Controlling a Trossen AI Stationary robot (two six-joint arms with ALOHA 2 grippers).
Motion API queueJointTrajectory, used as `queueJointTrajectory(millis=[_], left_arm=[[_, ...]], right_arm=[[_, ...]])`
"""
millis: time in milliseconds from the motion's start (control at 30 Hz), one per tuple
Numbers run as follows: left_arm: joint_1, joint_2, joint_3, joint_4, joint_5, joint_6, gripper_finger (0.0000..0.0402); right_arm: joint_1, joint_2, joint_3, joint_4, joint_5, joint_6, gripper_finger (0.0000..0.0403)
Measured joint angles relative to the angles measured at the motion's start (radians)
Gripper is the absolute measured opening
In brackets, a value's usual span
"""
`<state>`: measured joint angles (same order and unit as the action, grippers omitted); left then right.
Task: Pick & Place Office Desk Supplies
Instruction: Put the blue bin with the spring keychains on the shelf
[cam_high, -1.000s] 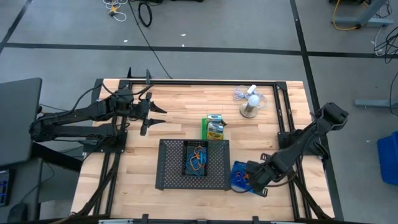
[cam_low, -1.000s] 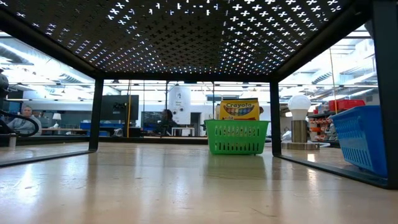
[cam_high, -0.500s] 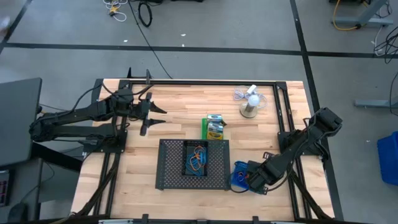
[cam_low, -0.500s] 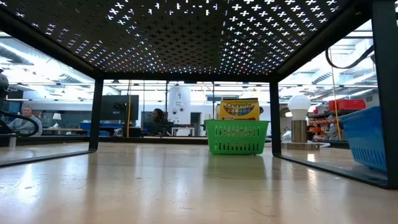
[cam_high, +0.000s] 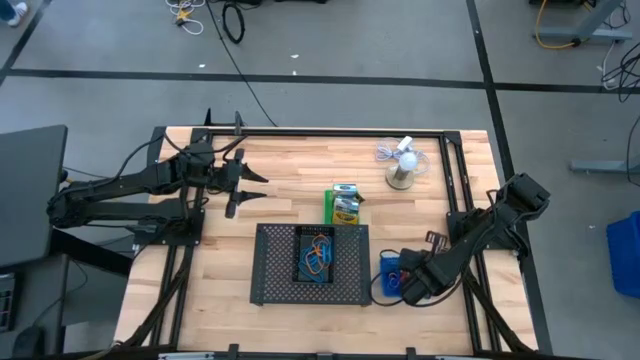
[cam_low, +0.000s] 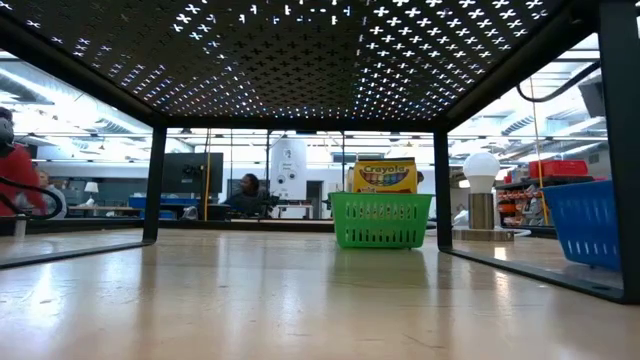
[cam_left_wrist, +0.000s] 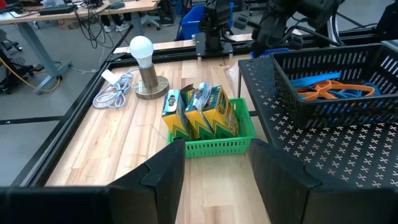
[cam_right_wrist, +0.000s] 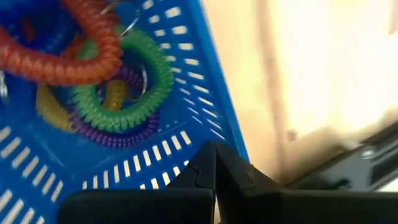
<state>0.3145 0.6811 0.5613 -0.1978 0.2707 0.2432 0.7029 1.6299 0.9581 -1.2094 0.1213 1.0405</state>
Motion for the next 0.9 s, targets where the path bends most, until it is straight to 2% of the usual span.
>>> queueJointTrajectory(millis=[433,733,900], left_arm=[[0.000,0.000,0.000,0.000,0.000,0.000,0.0188],[0.000,0.000,0.000,0.000,0.000,-0.005,0.0188],[0.000,0.000,0.000,0.000,0.000,-0.012,0.0188]], right_arm=[[-0.033,0.000,-0.005,-0.045,0.280,-0.001,0.0000],[-0.083,0.001,-0.183,0.157,0.386,0.067,0.0000],[-0.084,0.000,-0.199,0.183,0.429,0.087,0.0000]])
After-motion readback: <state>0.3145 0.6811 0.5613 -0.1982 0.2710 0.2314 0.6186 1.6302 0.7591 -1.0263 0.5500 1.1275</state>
